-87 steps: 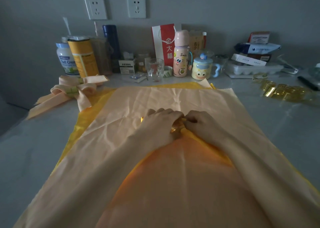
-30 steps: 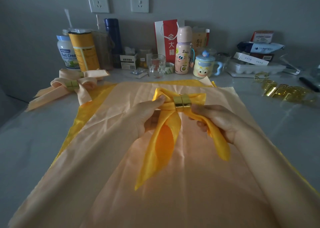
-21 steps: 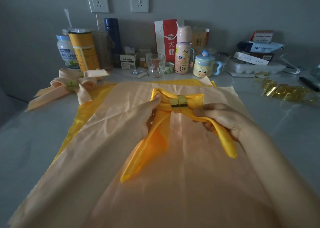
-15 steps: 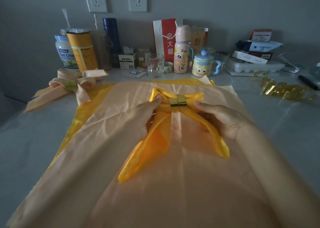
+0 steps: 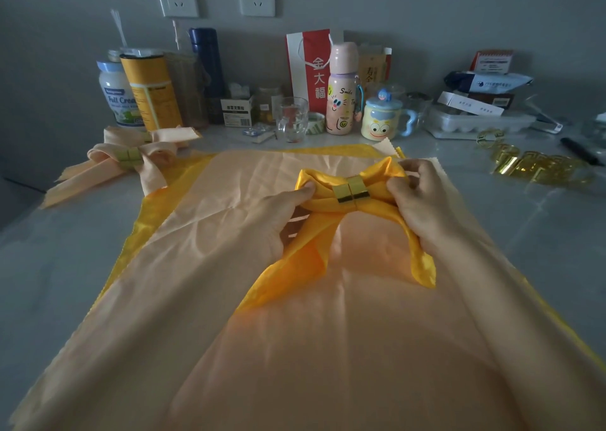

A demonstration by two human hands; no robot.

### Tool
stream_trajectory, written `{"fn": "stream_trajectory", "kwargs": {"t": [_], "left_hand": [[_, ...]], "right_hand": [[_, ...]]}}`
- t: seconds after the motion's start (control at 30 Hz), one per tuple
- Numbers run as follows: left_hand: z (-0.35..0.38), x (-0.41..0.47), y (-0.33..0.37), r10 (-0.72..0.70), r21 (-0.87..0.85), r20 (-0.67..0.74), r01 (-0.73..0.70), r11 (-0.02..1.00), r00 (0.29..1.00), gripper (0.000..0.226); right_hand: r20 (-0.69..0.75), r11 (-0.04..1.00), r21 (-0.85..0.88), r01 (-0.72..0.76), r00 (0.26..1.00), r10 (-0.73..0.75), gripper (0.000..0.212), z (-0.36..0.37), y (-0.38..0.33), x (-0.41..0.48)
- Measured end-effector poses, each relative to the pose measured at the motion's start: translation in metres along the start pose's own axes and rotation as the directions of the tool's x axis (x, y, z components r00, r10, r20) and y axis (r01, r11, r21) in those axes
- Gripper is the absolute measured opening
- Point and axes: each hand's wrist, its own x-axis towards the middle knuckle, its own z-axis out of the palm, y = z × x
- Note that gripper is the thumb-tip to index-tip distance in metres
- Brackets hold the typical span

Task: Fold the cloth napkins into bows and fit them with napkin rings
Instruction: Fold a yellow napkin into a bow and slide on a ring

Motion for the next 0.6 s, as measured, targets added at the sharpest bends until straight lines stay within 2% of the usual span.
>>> {"fn": "stream_trajectory", "kwargs": {"t": [0.07, 0.17, 0.23, 0.3, 0.4, 0.43, 0.6], "left_hand": [[0.000, -0.001, 0.002, 0.012, 0.003, 0.015, -0.012, 1.000, 1.000, 0.036], [0.000, -0.003, 0.002, 0.080, 0.071, 0.015, -0.080, 0.994, 0.997, 0.029], [0.003, -0.004, 0.000, 0.194, 0.156, -0.009, -0.191, 0.969, 0.981, 0.020], [0.004, -0.006, -0.001, 0.327, 0.220, -0.029, -0.313, 0.924, 0.945, 0.018], [0.004, -0.009, 0.001, 0.493, 0.239, -0.056, -0.467, 0.851, 0.868, 0.019], [0.003, -0.010, 0.002, 0.525, 0.227, -0.065, -0.500, 0.836, 0.848, 0.018], [0.002, -0.015, 0.002, 0.569, 0.192, -0.054, -0.550, 0.813, 0.821, 0.017]], "right_hand": [[0.014, 0.997, -0.044, 0.057, 0.998, -0.056, 0.031, -0.002, 0.001, 0.002], [0.102, 0.997, 0.076, -0.027, 0.995, 0.019, 0.042, -0.009, 0.001, 0.006], [0.150, 0.990, 0.104, -0.100, 0.985, 0.083, 0.044, -0.014, 0.003, 0.008], [0.151, 0.963, 0.212, -0.164, 0.979, 0.134, 0.038, -0.013, 0.004, 0.009], [0.251, 0.799, 0.519, -0.304, 0.948, 0.197, 0.020, -0.005, -0.001, 0.004], [0.310, 0.755, 0.543, -0.368, 0.923, 0.228, 0.015, -0.002, -0.004, 0.000], [0.541, 0.730, 0.388, -0.562, 0.781, 0.314, 0.020, 0.004, -0.011, -0.009]]}}
